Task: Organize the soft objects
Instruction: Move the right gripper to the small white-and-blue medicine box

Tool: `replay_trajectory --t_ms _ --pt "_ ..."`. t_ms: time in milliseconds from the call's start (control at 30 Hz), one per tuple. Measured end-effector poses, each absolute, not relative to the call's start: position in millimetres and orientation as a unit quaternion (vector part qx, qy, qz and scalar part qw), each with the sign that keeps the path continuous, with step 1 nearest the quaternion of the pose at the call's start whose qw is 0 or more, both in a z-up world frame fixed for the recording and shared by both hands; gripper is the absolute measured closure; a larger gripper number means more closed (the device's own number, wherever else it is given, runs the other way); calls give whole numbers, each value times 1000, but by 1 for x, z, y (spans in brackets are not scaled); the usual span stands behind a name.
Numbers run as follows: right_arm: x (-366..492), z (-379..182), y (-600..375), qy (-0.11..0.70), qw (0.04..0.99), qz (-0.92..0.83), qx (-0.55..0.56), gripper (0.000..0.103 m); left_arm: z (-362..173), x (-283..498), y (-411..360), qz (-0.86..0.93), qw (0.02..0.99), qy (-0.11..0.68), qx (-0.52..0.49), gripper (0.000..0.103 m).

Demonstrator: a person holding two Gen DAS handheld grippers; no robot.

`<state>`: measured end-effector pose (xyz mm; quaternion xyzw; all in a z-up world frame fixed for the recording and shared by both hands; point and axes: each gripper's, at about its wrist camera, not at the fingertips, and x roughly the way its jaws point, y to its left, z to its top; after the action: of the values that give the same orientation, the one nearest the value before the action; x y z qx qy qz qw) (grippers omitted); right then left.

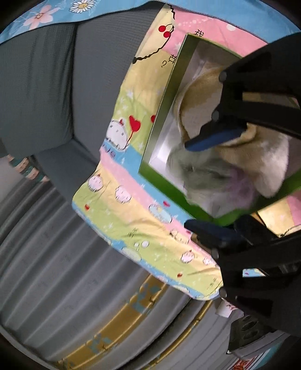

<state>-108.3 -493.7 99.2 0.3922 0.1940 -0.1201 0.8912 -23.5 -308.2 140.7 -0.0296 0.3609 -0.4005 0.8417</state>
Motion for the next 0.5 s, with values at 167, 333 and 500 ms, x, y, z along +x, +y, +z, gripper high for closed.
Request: replay_trajectory --t_ms 167,333,500 --pt "-119 117 -470 183 904 -99 373 19 158 -27 -242 -352 866 352 -40 8" --pt "-117 125 -443 194 915 -87 344 19 150 -19 -151 -247 895 368 -57 8" --pt "-93 130 -396 228 926 -57 294 19 115 -13 -72 -158 905 387 -75 8"
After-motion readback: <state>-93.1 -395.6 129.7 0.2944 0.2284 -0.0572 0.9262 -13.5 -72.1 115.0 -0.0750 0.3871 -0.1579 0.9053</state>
